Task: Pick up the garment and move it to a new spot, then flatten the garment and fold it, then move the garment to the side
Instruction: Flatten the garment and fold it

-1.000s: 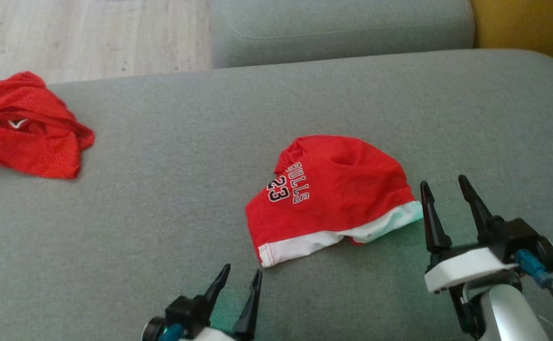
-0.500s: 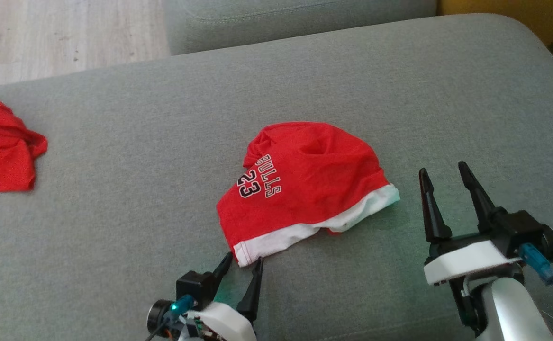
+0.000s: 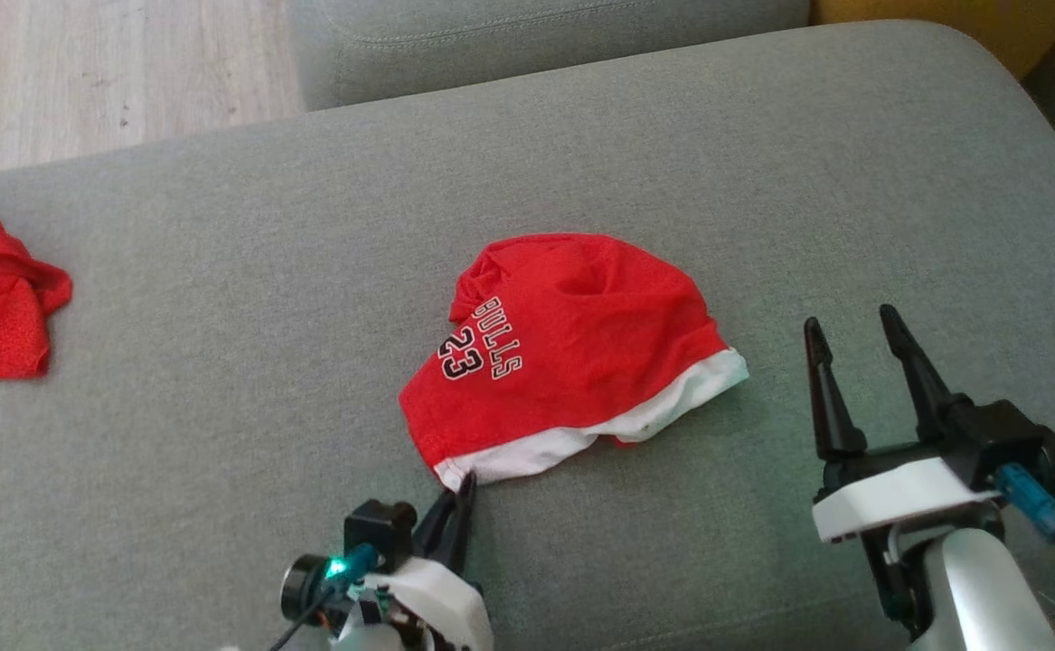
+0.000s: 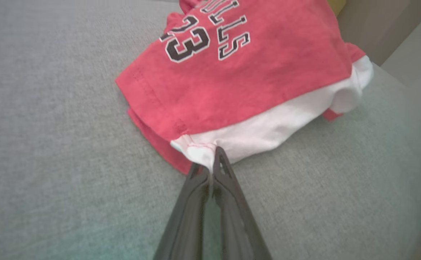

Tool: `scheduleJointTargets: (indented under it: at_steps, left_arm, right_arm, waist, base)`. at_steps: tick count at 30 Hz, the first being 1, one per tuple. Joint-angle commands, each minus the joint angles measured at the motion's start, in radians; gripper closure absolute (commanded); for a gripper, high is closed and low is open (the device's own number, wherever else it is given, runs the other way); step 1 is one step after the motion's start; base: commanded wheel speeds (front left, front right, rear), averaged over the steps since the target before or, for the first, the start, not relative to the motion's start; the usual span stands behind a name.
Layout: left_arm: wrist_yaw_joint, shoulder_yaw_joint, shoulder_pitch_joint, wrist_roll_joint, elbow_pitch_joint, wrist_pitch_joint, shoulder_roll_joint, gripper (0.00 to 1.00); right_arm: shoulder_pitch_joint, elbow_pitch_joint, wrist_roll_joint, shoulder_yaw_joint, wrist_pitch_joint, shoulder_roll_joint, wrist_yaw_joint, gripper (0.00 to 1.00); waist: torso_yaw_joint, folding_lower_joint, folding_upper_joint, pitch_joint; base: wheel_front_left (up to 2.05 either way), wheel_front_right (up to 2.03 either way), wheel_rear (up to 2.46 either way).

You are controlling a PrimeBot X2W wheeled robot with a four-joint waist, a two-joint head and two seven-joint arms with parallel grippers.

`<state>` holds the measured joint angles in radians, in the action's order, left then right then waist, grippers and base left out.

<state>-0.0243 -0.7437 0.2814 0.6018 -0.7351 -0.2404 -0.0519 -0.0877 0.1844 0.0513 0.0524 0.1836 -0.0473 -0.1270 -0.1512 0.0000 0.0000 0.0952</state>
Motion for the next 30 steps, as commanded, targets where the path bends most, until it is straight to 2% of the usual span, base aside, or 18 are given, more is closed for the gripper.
scheduleJointTargets:
  at_steps: [1, 5, 11, 16, 30]
  left_arm:
    - [-0.018, 0.033, 0.052, 0.003, 0.028, -0.019, 0.002, 1.00]
    - [-0.064, 0.132, 0.045, -0.040, 0.112, -0.021, -0.020, 1.00]
    - [-0.087, 0.230, -0.013, -0.076, 0.177, -0.021, -0.070, 1.00]
    - [-0.094, 0.293, -0.065, -0.102, 0.191, -0.021, -0.099, 1.00]
    - [-0.094, 0.407, -0.116, -0.163, 0.198, -0.021, -0.100, 1.00]
  right_arm:
    - [-0.009, -0.038, -0.002, 0.010, 0.005, -0.003, -0.004, 0.00]
    - [0.003, -0.030, -0.008, -0.039, 0.007, -0.003, -0.004, 0.00]
    - [0.020, -0.005, -0.017, -0.076, 0.009, -0.003, -0.004, 0.00]
    - [0.025, 0.020, -0.018, -0.090, 0.012, -0.003, -0.004, 0.00]
    - [0.015, 0.069, -0.018, -0.075, 0.015, -0.003, -0.004, 0.00]
  waist:
    - [0.003, 0.0000, 0.0000, -0.001]
    - [0.025, 0.0000, 0.0000, -0.008]
    - [0.048, 0.0000, 0.0000, -0.020]
    - [0.059, 0.0000, 0.0000, -0.026]
    - [0.069, 0.0000, 0.0000, -0.023]
  base:
    - [0.00, 0.00, 0.00]
    - [0.00, 0.00, 0.00]
    - [0.00, 0.00, 0.00]
    - [0.00, 0.00, 0.00]
    - [0.00, 0.00, 0.00]
